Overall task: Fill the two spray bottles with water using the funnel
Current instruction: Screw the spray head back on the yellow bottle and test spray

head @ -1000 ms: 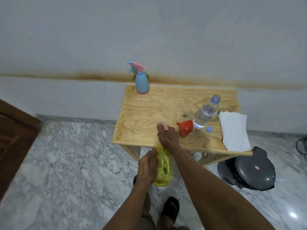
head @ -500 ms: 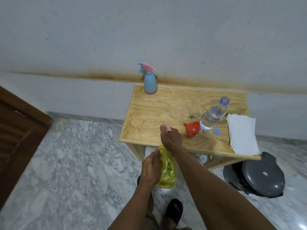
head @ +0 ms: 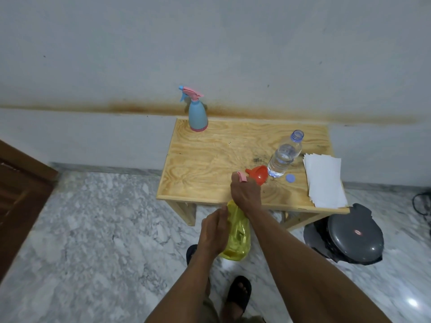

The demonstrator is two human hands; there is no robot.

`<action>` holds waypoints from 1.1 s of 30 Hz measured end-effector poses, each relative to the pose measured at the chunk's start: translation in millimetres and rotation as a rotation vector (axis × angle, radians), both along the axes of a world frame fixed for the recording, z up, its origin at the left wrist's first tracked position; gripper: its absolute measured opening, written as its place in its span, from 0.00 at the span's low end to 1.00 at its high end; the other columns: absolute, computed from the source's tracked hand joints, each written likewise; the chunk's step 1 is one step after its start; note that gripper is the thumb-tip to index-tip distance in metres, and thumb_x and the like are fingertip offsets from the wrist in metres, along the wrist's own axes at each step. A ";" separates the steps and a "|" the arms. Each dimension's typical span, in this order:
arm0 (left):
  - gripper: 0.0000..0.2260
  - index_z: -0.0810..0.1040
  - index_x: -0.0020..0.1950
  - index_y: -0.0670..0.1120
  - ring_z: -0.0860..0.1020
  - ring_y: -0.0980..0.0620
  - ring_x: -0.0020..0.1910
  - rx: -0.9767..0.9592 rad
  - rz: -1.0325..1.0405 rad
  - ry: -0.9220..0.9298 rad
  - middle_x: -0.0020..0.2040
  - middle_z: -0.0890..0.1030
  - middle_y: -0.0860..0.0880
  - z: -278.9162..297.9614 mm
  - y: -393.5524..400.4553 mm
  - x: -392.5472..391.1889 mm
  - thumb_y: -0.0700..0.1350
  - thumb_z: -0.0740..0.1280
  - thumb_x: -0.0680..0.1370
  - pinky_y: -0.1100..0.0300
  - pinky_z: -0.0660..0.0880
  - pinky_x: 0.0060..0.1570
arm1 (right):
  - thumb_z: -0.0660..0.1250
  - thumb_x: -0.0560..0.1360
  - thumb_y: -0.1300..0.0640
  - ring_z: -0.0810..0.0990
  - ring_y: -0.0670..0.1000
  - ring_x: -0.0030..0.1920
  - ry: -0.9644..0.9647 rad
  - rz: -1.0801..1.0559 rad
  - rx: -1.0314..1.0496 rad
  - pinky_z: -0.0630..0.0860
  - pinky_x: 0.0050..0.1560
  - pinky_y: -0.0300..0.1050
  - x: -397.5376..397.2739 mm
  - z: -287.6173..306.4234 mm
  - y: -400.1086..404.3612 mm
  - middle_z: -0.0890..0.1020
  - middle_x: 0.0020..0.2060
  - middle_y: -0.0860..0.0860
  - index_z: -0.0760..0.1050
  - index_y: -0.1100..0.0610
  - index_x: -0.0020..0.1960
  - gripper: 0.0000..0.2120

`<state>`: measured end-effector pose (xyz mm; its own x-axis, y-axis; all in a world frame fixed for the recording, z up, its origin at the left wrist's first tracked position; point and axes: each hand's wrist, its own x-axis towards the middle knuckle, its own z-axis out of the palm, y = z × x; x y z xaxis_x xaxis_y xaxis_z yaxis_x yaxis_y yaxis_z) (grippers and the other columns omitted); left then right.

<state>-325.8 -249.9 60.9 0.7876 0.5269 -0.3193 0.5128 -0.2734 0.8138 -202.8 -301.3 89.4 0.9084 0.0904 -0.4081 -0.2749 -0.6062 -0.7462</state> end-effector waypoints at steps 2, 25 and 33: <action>0.23 0.80 0.46 0.39 0.80 0.44 0.42 0.000 -0.006 0.000 0.38 0.83 0.46 -1.5 0.9 -1.2 0.53 0.53 0.85 0.44 0.75 0.46 | 0.53 0.78 0.41 0.79 0.60 0.49 0.007 0.011 0.010 0.75 0.53 0.53 -1.5 0.9 1.4 0.82 0.47 0.59 0.79 0.59 0.47 0.24; 0.31 0.73 0.71 0.52 0.76 0.54 0.61 0.070 -0.064 -0.259 0.63 0.79 0.53 21.9 29.3 58.0 0.68 0.57 0.75 0.54 0.75 0.60 | 0.78 0.68 0.48 0.75 0.49 0.35 -0.239 -0.022 0.302 0.72 0.39 0.46 47.5 57.7 -1.7 0.81 0.32 0.49 0.81 0.55 0.43 0.12; 0.29 0.70 0.74 0.52 0.75 0.54 0.60 0.100 -0.179 -0.305 0.59 0.76 0.55 30.9 80.9 168.6 0.60 0.68 0.76 0.57 0.71 0.57 | 0.77 0.70 0.53 0.80 0.48 0.39 -0.356 0.029 0.389 0.75 0.42 0.43 129.2 62.7 26.6 0.83 0.38 0.46 0.82 0.53 0.49 0.10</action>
<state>-157.2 -169.0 91.8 0.9211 0.3892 -0.0097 0.1879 -0.4226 0.8867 -73.6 -274.7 152.1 0.9796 0.2011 -0.0061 0.0493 -0.2693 -0.9618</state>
